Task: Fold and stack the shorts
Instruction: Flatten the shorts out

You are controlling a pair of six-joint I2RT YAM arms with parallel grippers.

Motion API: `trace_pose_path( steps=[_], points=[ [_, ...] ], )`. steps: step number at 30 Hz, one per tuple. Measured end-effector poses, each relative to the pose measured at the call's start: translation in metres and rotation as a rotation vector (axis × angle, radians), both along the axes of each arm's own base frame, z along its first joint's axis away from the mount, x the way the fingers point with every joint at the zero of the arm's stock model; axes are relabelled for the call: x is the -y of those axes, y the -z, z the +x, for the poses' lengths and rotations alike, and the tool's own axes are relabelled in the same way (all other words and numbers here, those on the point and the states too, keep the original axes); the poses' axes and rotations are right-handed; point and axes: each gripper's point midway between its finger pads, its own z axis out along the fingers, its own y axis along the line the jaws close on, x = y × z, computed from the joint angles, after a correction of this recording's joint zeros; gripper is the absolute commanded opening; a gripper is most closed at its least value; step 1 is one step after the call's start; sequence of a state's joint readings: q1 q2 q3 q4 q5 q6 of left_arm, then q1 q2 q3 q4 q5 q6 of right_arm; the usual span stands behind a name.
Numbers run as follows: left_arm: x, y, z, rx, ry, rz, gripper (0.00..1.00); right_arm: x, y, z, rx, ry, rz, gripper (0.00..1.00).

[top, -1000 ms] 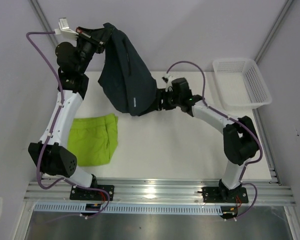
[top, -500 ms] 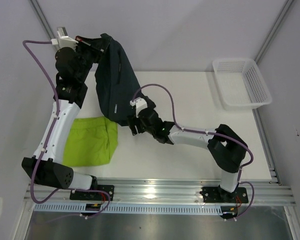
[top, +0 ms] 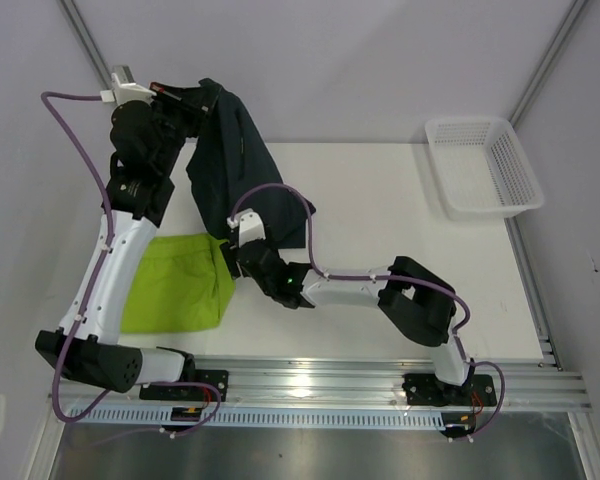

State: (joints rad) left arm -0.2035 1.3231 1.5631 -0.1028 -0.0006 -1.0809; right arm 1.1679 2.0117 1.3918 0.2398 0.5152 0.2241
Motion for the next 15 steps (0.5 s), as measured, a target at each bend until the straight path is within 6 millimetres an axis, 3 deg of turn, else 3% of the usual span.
trace_pose_path(
  steps=[7,15],
  points=[
    [0.001,0.006,-0.010,-0.034,-0.033,-0.002,0.00,0.003,-0.014,0.021,0.023,0.108,0.026,0.75],
    [0.005,0.003,-0.021,-0.044,-0.051,-0.024,0.00,-0.011,-0.034,0.023,0.033,0.139,0.071,0.76]
  ],
)
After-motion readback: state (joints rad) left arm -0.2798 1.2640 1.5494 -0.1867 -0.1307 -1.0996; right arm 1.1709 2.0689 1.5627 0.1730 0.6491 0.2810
